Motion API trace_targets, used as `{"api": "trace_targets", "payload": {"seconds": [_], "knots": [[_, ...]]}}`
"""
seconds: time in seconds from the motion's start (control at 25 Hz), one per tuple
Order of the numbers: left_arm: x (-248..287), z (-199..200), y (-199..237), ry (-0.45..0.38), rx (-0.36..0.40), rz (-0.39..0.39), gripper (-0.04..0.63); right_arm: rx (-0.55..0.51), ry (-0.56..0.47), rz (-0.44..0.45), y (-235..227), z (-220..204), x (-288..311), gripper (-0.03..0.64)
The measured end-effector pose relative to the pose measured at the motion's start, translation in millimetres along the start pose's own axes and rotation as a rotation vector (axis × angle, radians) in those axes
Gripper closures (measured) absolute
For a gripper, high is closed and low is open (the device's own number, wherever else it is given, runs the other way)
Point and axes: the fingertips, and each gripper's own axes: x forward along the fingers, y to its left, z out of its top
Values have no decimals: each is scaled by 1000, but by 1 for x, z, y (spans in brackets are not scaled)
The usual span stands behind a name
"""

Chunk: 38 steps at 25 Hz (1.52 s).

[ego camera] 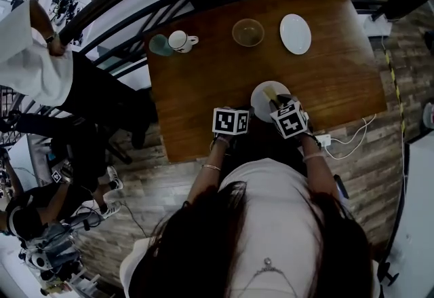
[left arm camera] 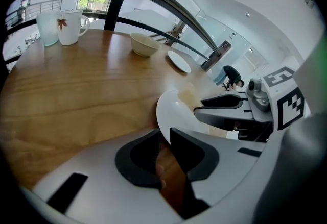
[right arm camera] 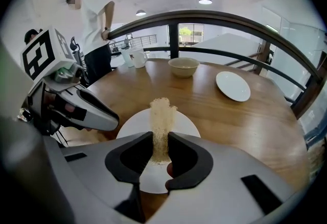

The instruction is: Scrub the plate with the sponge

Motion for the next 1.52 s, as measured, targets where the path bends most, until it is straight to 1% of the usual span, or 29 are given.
{"api": "trace_targets", "payload": {"seconds": [0.16, 0.28, 0.44, 0.56, 0.8, 1.04, 1.28, 1.4, 1.52], "knots": [[8, -2, 2, 34, -37, -11, 535, -27, 9, 17, 4, 1, 8, 511], [13, -5, 2, 64, -67, -25, 514, -25, 20, 21, 7, 1, 8, 511], [15, -10, 2, 99, -100, -27, 514, -34, 11, 29, 7, 4, 11, 511], [17, -14, 1, 125, -128, -34, 514, -29, 19, 34, 8, 3, 11, 511], [18, -15, 3, 145, -178, -52, 514, -7, 30, 51, 13, 1, 18, 511], [20, -15, 3, 175, -189, -37, 514, -34, 39, 74, 18, 4, 22, 511], [22, -15, 3, 199, -172, 9, 514, -85, 57, 118, 30, 6, 25, 511], [23, -17, 2, 217, -146, 26, 514, -101, 81, 123, 31, 3, 28, 511], [26, -17, 4, 236, -164, 30, 514, -101, 104, 114, 28, 1, 32, 511]]}}
